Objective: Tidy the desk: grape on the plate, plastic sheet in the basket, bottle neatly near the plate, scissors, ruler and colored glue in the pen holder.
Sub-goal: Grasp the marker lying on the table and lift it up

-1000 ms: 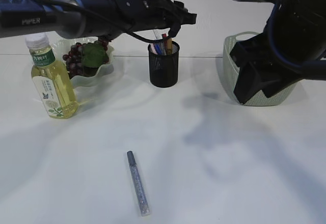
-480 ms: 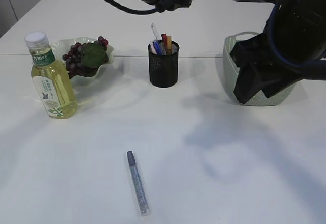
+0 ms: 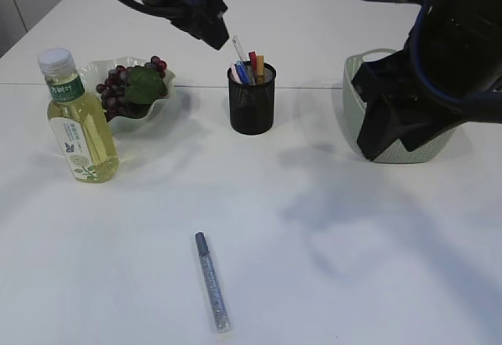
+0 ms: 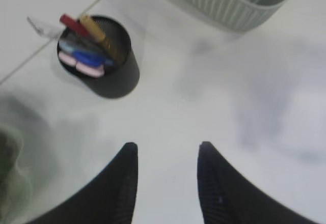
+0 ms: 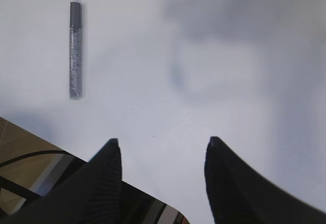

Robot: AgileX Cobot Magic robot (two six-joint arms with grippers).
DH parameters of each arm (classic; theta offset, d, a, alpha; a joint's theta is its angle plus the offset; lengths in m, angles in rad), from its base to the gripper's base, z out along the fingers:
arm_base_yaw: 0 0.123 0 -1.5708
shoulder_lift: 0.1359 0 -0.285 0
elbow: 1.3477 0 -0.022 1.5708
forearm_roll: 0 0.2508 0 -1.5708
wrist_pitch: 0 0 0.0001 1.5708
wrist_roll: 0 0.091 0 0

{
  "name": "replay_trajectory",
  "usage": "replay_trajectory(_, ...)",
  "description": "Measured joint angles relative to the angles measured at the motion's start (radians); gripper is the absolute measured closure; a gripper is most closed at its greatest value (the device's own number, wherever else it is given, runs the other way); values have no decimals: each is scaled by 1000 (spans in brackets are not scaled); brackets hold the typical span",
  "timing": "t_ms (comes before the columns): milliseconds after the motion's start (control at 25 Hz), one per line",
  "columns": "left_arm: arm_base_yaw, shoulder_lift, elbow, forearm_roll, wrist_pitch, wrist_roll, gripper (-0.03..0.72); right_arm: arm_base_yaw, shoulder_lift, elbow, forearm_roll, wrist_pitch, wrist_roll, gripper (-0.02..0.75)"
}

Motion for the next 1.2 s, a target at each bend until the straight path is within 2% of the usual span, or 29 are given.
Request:
replay_trajectory(120,0,-47,-4,74,146,-94,400,0,0,0,10,0,0,320)
replay_trajectory(240,0,-93,-4,102,243,-173,400,0,0,0,21,0,0,319)
replay_trajectory(560,0,-228,-4,190,268,-398,400,2,0,0,28,0,50,320)
replay_trajectory(760,0,-318,-2,238,273,-456,402,66,0,0,28,0,99,320)
replay_trajectory(960,28,-443,105,257,275,-495,400,172,0,0,10,0,165,320)
replay_trajectory(1200,147,-621,298,306,279,-523,354,241,0,0,-4,0,238,320)
